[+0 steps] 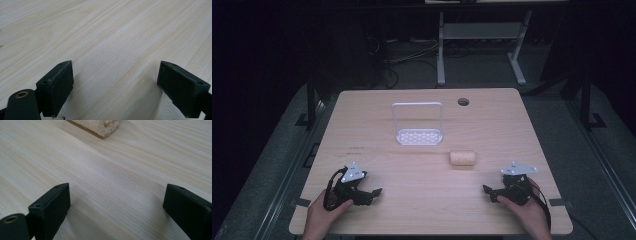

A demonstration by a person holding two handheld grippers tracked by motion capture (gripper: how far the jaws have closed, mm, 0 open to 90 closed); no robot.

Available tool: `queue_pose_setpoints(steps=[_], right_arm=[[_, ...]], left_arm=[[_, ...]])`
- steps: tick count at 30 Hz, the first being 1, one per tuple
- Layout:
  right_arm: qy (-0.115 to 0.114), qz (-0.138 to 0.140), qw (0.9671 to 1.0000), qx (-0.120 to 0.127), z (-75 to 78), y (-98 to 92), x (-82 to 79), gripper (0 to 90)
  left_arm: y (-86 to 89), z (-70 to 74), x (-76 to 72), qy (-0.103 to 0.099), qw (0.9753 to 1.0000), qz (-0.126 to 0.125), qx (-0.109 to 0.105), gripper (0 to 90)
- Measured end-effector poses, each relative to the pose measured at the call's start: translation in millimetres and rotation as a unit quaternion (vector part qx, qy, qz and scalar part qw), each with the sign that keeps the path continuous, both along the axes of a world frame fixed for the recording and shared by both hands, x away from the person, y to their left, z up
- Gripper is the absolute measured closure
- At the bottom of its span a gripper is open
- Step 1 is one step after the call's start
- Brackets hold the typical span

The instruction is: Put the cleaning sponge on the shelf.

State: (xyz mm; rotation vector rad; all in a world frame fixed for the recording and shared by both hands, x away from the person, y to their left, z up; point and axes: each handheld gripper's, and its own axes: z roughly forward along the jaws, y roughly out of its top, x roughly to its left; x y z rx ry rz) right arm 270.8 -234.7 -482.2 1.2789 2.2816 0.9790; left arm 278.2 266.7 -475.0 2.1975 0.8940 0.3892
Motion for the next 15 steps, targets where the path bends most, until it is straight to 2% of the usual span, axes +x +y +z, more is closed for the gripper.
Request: queue_pose_setpoints(steps=[15], right_arm=[[-0.001, -0.001, 1.0, 0.001, 0.1, -1.7, 0.2, 7.5]], left_arm=[[-0.1, 0.0, 0.0, 0.0, 1.0, 0.0, 0.0, 13.0]])
